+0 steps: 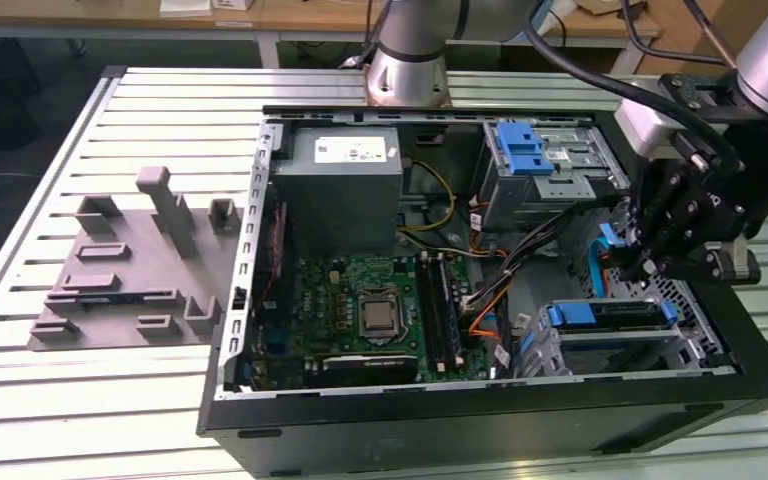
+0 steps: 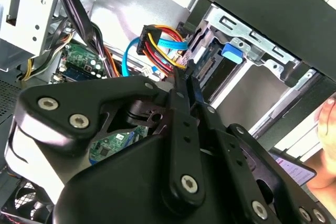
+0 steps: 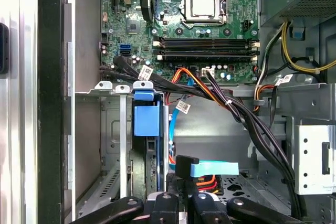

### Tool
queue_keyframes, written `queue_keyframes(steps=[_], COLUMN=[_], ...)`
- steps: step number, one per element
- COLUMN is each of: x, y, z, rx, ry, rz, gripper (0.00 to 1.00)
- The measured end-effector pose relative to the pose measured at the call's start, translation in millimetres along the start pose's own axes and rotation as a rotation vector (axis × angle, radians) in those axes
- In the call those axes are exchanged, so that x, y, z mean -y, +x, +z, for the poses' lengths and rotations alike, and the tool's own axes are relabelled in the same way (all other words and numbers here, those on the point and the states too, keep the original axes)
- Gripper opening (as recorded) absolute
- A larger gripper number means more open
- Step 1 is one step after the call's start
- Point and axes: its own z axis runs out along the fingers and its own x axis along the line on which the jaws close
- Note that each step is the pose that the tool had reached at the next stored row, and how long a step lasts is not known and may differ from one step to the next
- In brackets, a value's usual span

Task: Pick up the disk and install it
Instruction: 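Insert the first disk wire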

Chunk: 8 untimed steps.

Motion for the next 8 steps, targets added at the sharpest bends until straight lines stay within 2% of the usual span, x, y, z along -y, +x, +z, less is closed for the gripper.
queue_keyframes(steps=[8], x=[0.3], y=[7.9], z=[0.2], rx=[-0.0001], ry=[0.0000], rz=[0.000], gripper=[0.16])
